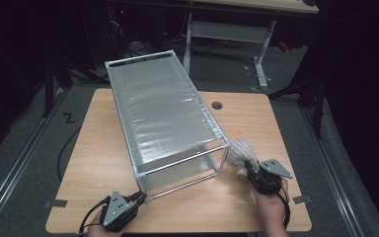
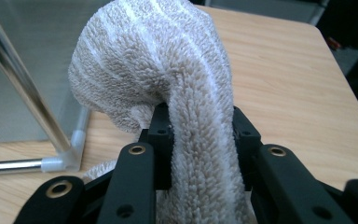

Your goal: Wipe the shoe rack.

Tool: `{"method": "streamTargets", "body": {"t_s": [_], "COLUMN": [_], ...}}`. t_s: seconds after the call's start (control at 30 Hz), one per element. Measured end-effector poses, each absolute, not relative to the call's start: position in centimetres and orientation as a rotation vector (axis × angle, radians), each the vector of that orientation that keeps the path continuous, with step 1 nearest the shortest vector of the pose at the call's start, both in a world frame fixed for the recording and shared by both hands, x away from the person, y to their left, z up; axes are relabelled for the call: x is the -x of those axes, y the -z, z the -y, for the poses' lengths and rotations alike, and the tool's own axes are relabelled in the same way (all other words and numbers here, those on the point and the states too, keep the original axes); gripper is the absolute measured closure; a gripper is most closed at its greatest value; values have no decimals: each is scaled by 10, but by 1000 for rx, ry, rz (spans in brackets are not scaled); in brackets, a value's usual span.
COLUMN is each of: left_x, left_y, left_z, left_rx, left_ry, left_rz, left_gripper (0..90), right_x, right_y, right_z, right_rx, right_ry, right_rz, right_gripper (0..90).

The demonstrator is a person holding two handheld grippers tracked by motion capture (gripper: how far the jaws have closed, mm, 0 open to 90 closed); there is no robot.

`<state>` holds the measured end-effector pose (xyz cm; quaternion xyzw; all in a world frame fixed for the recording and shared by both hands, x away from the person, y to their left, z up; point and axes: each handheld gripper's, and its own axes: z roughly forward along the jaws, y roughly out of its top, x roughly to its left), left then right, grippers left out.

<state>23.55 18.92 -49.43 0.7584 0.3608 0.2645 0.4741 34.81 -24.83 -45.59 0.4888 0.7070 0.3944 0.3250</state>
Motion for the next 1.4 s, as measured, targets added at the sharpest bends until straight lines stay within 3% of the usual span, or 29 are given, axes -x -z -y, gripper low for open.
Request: {"method": "streamTargets", "body": {"t_s": [0.3, 0.6, 1.07, 1.4], "left_x": [-234, -238, -239, -243], "left_y": [498, 497, 498, 493], "left_z": [-214, -209, -214, -219], "left_rx": [-1779, -1773, -1775, -1831], "left_ry": [-628, -627, -658, -660], "left_rz": [-941, -946, -981, -973], "left_gripper": [798, 799, 794, 798], "right_x": [-337, -328, -317, -316], "right_y": [425, 404, 409, 440], "right_z": [222, 185, 179, 173], "right_rx": [-1197, -1054, -955, -986], "right_ry": [-1149, -1208, -1231, -1103], "right_rz": [-1827, -1874, -1963, -2058], "right_gripper": [685, 693, 710, 709]}}
